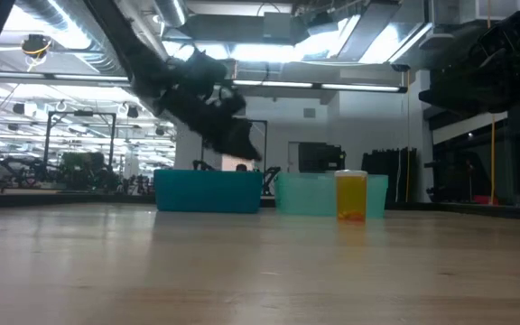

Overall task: Pick and place medicine bottles into bin by pill shape (circle, oval)
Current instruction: Put the orange capsule bottle into the blue bin

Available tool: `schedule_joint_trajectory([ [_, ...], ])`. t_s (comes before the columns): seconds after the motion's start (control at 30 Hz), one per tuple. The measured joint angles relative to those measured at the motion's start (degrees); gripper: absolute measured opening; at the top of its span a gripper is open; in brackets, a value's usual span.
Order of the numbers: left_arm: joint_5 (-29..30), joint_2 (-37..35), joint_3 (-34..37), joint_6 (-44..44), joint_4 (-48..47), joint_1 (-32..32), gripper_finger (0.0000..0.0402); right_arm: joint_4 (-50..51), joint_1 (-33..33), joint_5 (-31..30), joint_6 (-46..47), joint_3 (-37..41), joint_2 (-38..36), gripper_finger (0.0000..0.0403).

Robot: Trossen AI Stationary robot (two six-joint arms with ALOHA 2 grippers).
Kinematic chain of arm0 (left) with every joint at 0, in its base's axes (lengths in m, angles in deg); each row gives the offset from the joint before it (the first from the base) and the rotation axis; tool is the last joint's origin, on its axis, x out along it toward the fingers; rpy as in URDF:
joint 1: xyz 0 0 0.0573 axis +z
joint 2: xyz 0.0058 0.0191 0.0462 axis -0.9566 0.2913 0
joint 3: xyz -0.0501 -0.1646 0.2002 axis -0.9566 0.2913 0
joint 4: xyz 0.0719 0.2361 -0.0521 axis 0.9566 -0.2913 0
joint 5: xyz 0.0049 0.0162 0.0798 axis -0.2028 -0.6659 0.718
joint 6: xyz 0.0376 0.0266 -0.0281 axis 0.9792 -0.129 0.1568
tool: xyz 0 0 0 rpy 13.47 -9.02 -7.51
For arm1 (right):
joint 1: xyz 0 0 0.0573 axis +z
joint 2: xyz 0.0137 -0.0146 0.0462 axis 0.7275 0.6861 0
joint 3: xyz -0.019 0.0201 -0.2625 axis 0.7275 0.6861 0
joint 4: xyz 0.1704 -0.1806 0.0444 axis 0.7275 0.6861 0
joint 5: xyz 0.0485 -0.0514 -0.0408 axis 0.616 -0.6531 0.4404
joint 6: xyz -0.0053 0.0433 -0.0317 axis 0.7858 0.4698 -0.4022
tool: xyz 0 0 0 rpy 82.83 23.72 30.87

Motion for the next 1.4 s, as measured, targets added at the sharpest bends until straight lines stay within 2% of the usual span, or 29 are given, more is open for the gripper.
schedule_joint_trajectory([
  [0.17, -2.9, -3.1, -3.1, -3.7, -1.0, -4.5, 0.0237, 0.0, 0.0, 0.0, 0.0, 0.0, 0.0, 0.0177],
  [0.27, -6.9, -3.2, -4.7, -6.5, -1.3, -10.3, 0.0233, 0.0, 0.0, 0.0, 0.0, 0.0, 0.0, 0.0177],
  [0.33, -7.0, -2.6, -5.7, -6.7, -1.3, -15.6, 0.023, 0.0, 0.0, 0.0, 0.0, 0.0, 0.0, 0.0177],
  [0.47, 2.5, -0.2, -7.9, -4.6, -1.6, -24.6, 0.0228, 0.0, 0.0, 0.0, 0.1, 0.0, 0.0, 0.0177],
  [0.57, 8.6, 2.1, -9.6, -4.1, -4.3, -28.0, 0.0227, 0.0, 0.0, 0.0, 0.0, 0.0, 0.0, 0.0177],
  [0.8, 10.1, 9.0, -12.2, -13.8, -7.9, -28.5, 0.0227, 0.0, 0.0, 0.0, 0.0, 0.0, 0.0, 0.0177],
  [1.07, 9.8, 17.3, -16.1, -13.6, -7.7, -28.6, 0.0227, 0.0, 0.0, 0.0, 0.0, 0.0, 0.0, 0.0177],
  [1.4, 9.8, 21.4, -22.3, -10.4, -7.7, -27.1, 0.0227, 0.0, 0.0, 0.0, 0.0, 0.0, 0.0, 0.0177],
])
